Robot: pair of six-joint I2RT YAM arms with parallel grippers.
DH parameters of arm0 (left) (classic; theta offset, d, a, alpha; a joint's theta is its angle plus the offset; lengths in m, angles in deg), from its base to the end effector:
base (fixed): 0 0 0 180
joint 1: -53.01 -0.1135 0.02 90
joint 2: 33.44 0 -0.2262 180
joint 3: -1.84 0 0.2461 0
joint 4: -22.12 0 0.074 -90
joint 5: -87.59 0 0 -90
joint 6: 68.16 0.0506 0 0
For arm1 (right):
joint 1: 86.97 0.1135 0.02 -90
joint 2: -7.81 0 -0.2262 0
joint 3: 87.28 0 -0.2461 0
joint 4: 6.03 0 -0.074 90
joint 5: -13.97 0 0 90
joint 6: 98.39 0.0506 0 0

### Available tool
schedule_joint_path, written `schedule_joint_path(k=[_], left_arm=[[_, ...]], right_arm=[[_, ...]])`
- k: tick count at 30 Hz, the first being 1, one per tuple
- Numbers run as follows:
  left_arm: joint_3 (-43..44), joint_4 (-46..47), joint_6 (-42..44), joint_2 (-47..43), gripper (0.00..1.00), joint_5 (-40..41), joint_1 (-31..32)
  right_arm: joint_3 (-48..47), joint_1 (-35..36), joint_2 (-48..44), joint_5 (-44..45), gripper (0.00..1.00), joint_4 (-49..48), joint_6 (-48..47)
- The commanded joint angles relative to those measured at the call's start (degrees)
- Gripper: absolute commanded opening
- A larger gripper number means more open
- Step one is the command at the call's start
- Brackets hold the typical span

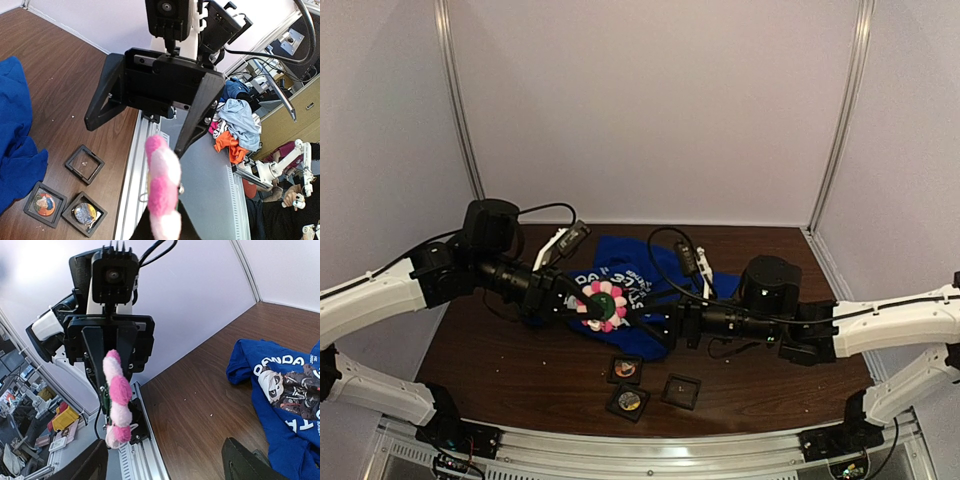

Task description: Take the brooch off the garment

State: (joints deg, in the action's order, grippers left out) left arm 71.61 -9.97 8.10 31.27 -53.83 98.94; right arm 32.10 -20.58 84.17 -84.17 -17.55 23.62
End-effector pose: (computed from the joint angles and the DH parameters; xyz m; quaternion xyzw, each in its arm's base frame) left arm 0.1542 -0.2161 0.2918 0.4307 0.6754 -0.5550 0.2242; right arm 0.1245 0.3028 0.2574 -0.2621 0.6839 0.5479 0.4042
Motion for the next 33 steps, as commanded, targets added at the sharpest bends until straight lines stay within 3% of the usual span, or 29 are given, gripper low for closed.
schedule_joint_path(k=[1,15,33], left_arm=[[1.56,2.39,0.03,-0.19,0.00,-2.37,-0.99],[1.45,3.74,-0.72,0.88,0.00,-6.55,-1.14],[1.29,3.74,-0.77,1.47,0.00,-6.33,-1.11]], right_arm=[[0.22,0.11,-1.90,-1.52,0.81,5.52,-6.40],[-5.28,4.59,6.81,3.72,0.83,6.72,-10.67],[-6.38,5.58,5.97,-3.41,0.83,0.82,-9.52]])
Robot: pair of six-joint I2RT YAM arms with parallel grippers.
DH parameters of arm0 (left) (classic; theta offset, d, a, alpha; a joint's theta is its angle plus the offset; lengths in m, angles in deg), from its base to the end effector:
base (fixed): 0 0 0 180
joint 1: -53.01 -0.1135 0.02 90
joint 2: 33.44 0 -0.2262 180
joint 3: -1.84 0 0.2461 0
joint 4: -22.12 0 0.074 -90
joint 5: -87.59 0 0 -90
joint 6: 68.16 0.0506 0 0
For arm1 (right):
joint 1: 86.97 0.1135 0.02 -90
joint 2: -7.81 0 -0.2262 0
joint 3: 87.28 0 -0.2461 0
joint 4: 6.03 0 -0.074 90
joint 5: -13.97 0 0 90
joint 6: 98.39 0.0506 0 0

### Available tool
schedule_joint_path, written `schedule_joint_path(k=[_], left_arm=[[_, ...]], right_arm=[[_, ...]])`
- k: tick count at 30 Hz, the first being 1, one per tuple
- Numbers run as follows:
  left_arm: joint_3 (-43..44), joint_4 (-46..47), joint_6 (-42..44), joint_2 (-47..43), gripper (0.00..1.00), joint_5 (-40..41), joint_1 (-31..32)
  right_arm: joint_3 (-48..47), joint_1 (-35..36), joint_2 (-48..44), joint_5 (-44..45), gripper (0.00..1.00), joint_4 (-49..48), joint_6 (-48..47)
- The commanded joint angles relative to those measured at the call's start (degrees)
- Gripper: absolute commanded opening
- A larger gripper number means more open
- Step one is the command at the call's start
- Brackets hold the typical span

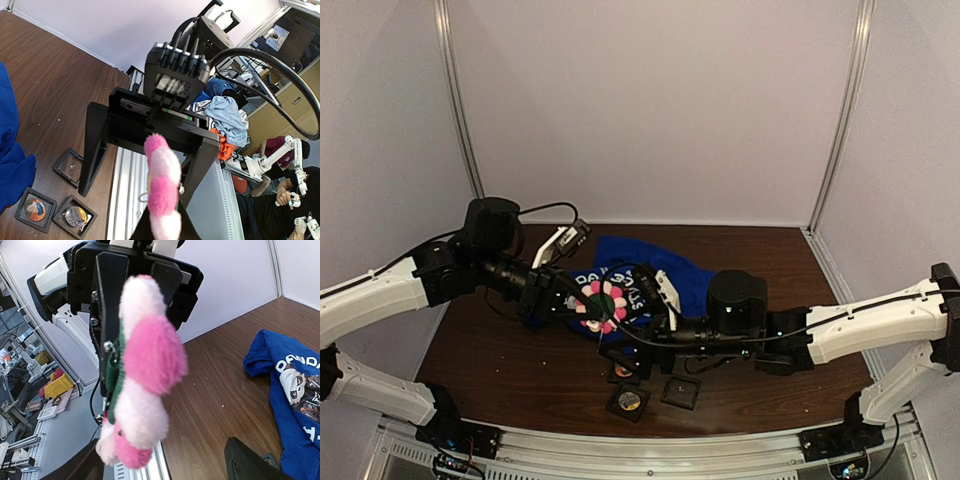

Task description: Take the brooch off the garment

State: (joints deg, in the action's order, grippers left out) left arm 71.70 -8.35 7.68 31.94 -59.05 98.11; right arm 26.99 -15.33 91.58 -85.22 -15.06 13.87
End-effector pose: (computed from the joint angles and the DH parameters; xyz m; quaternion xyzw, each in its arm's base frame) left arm 0.1555 -0.2159 0.2937 0.4414 0.6524 -0.5803 0.2067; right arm 0.1032 0.3365 0.2427 -0.3639 0.6670 0.5146 0.3973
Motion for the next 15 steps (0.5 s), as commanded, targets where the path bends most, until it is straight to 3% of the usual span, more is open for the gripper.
schedule_joint_path(k=[1,15], left_arm=[[1.21,2.12,-0.35,0.84,0.00,-1.17,-0.33],[0.94,2.76,-0.77,0.96,0.00,-2.06,-0.29]], right_arm=[[-1.03,0.31,-1.68,-2.17,0.83,-2.21,0.54],[-1.60,0.23,-0.82,2.73,0.72,-6.66,4.30]])
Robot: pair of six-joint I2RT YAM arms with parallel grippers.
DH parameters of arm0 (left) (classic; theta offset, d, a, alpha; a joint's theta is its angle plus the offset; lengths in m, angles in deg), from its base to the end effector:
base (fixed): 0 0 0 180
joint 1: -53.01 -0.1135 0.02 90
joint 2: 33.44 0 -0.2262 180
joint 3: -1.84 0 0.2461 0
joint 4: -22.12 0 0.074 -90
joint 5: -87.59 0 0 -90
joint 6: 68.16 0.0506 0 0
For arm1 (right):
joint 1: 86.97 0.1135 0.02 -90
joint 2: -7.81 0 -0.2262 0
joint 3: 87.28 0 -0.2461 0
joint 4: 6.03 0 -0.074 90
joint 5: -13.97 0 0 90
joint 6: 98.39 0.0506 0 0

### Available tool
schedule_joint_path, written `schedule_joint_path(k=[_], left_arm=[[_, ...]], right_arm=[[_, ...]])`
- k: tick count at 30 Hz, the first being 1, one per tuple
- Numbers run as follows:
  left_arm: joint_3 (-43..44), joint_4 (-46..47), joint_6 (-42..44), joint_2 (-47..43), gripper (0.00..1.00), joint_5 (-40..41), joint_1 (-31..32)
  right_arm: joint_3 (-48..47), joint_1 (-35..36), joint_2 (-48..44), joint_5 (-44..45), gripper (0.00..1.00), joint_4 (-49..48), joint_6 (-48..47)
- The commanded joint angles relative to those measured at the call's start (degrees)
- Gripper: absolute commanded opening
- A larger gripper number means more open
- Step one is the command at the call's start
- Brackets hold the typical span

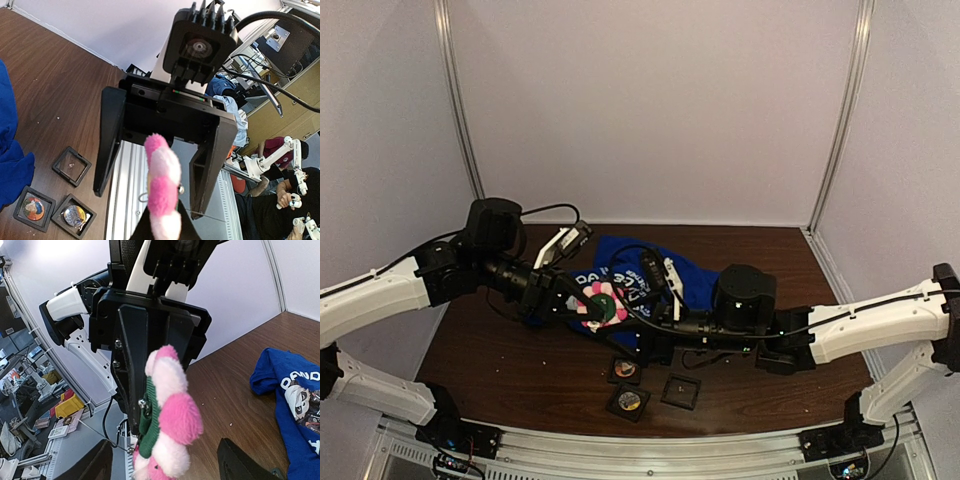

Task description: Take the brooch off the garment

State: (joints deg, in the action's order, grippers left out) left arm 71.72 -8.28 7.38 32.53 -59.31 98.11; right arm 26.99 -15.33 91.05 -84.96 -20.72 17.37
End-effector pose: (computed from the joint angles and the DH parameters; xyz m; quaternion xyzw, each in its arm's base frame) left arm 0.1566 -0.2172 0.2915 0.4393 0.6548 -0.5814 0.2004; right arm 0.1034 0.3365 0.2580 -0.3309 0.6441 0.5536 0.4113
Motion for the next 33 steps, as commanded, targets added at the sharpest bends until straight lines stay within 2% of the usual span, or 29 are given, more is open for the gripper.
schedule_joint_path(k=[1,11,25,33], left_arm=[[0.92,2.76,-0.40,0.30,0.00,-1.85,-0.32],[0.83,3.02,-0.65,0.31,0.00,-2.07,-0.29],[0.83,3.11,-0.66,0.37,0.00,-2.01,-0.29],[0.75,2.85,-0.41,-0.01,0.00,-1.52,-0.28]], right_arm=[[-1.90,0.21,-0.25,2.80,0.71,-0.61,0.85],[-3.97,0.13,0.59,5.34,0.59,1.43,1.31],[-4.28,-0.25,0.76,7.05,0.48,3.11,2.45],[-4.25,-0.26,0.41,11.01,0.36,5.37,3.68]])
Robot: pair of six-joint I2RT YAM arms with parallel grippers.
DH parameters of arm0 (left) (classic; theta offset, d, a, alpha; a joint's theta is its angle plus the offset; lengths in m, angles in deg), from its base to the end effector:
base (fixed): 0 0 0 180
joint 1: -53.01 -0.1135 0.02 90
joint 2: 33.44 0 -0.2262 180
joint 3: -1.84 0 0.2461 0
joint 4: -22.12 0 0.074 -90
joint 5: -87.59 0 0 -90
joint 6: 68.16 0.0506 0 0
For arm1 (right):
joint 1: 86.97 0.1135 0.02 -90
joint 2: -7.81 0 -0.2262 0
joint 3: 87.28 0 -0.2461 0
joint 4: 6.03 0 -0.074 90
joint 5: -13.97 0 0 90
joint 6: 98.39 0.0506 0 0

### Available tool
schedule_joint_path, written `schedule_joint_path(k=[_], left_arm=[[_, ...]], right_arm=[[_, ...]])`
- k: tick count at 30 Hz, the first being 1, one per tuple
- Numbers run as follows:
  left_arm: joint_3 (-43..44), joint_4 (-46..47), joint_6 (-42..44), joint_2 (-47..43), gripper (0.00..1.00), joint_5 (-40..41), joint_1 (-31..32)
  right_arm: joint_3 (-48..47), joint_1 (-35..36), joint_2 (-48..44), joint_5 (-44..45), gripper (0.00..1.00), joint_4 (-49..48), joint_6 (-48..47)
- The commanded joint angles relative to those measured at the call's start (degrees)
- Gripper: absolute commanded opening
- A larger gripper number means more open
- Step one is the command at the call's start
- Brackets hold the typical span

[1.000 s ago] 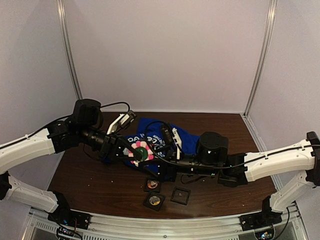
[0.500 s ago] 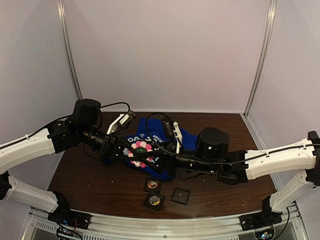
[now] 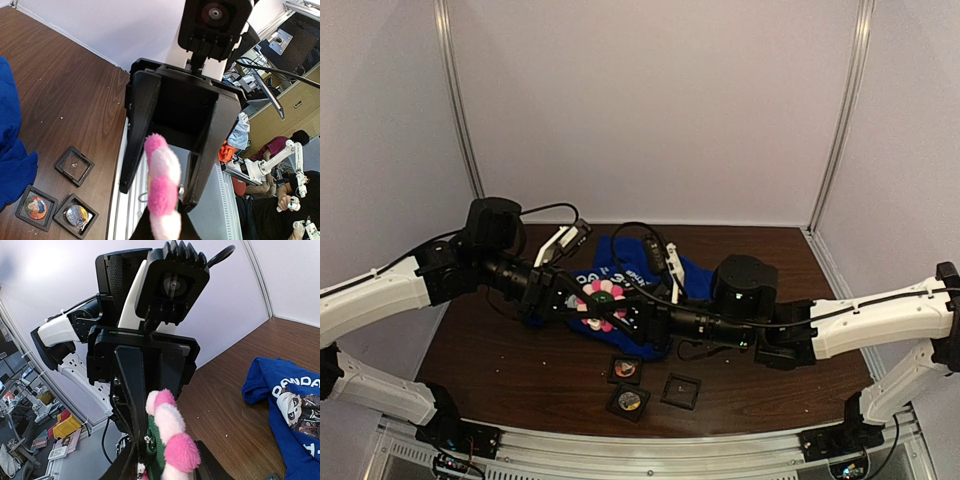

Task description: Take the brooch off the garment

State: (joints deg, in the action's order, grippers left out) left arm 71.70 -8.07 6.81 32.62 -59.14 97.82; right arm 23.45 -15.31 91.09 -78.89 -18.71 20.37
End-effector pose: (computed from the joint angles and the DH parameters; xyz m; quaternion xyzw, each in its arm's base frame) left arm 0.1581 -0.2167 0.2913 0.4341 0.6584 -0.5813 0.2006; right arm 0.1099 0.3395 0.2757 -0.2777 0.6591 0.5483 0.4334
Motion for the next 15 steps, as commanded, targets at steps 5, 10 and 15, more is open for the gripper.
schedule_joint_path(k=[5,10,15], left_arm=[[0.77,2.64,0.24,-0.04,0.00,-1.72,0.01],[0.77,2.54,0.25,0.01,0.00,-1.89,0.00],[0.77,2.54,0.30,-0.14,0.00,-1.82,0.00]], right_arm=[[-1.46,-0.22,0.93,4.71,0.35,4.57,0.60],[-3.38,-0.41,2.28,4.57,0.34,7.08,1.11],[-3.63,-0.59,2.63,5.42,0.32,8.35,2.17]])
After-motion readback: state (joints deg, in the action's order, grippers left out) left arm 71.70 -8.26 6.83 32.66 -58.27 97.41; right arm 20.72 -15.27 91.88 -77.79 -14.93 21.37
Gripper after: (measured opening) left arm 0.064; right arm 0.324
